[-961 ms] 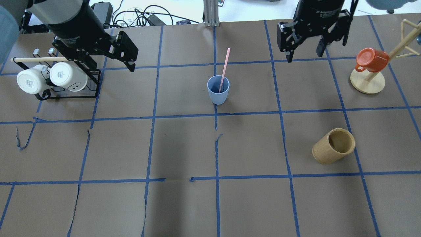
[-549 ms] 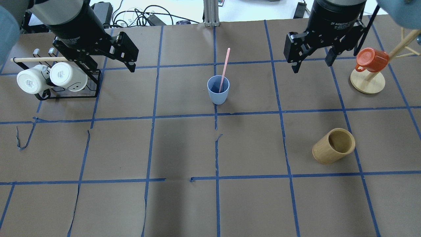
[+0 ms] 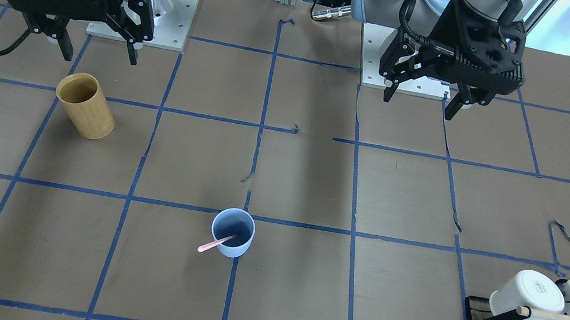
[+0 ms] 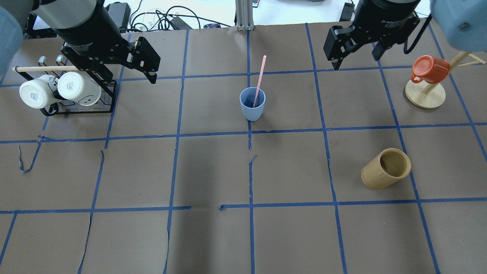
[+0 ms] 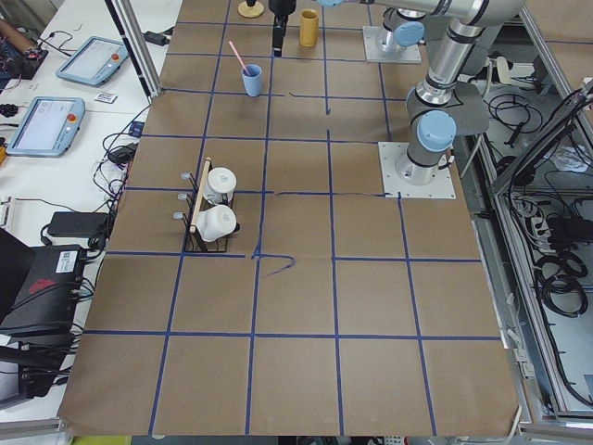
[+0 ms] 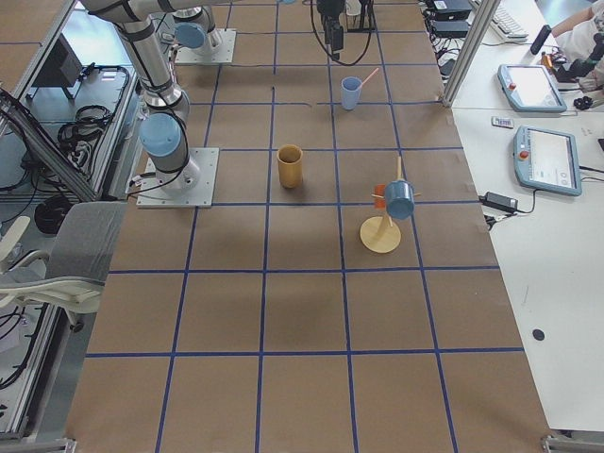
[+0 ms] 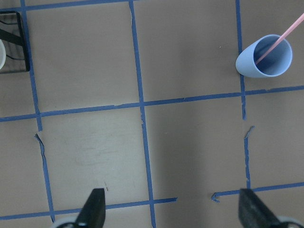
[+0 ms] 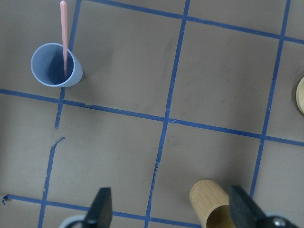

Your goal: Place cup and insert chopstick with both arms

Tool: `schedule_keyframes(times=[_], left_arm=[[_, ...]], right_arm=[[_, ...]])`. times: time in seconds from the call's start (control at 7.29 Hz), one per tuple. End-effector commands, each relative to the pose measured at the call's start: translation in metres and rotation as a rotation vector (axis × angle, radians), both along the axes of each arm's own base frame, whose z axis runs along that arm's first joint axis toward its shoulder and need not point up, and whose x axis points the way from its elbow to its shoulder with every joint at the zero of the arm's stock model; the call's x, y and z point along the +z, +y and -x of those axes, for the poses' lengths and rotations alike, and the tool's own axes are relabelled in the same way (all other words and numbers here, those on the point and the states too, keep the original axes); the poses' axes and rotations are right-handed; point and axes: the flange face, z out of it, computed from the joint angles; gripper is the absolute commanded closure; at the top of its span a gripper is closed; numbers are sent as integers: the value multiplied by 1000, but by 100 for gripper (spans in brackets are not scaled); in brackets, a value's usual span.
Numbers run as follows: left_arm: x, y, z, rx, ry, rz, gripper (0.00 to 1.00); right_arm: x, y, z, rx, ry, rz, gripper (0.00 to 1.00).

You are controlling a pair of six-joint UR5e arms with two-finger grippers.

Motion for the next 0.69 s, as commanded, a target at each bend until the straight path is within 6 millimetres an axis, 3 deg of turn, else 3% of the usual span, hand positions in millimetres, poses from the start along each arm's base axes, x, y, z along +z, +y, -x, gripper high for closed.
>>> schedule_keyframes(times=[0.0, 0.55], left_arm=[[0, 0, 0, 0, 0, 0, 0], [-1, 0, 1, -2, 0, -2, 0]], right_arm=[[-12, -7, -1, -10, -6, 57, 0], [-12, -5, -3, -14, -84, 44, 0]])
